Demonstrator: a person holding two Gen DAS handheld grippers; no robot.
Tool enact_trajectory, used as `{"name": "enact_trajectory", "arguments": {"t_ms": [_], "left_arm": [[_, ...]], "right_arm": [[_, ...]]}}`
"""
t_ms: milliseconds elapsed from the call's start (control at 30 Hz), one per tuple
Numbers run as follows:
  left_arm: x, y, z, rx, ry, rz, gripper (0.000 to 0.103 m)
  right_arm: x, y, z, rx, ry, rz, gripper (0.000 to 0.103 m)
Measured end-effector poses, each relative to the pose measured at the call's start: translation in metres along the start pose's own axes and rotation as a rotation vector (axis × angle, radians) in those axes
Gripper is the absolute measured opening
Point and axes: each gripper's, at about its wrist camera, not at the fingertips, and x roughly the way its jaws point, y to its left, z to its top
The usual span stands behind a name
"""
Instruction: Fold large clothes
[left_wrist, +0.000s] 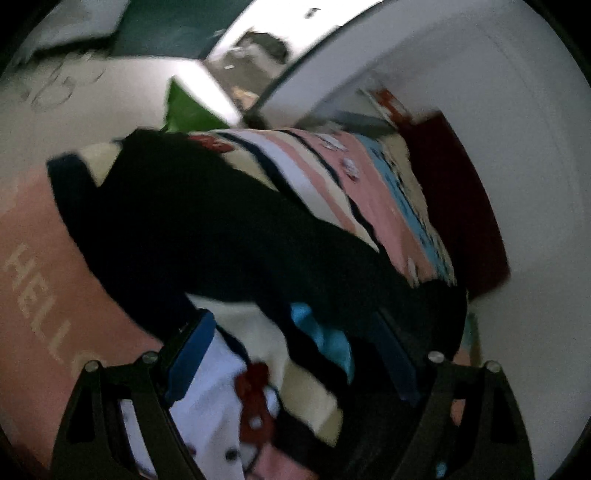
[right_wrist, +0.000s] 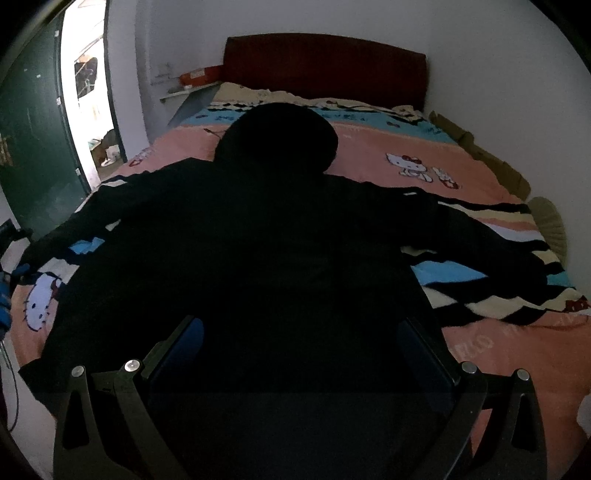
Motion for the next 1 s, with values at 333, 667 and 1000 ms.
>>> {"name": "enact_trajectory", "arguments": {"t_ms": [333,667,1000], "left_arm": [[0.032,0.039,0.021,-0.194,-0.011,-0.005,0.085],[0.057,0.046,0.039,-0.261,-0.008,0.092,0.017],[0.028,-0.033,0.045,0.055,-0.072,0.055,0.006]], "right_arm": [[0.016,-0.009,-0.001,0.019,0.043,-0.059,0.102],[0.018,-0.016,-0.001,0.038,0.042,-0.114,0.102],[0.007,-0.04,-0.007,0.075,0.013,-0.162,0.102]]}}
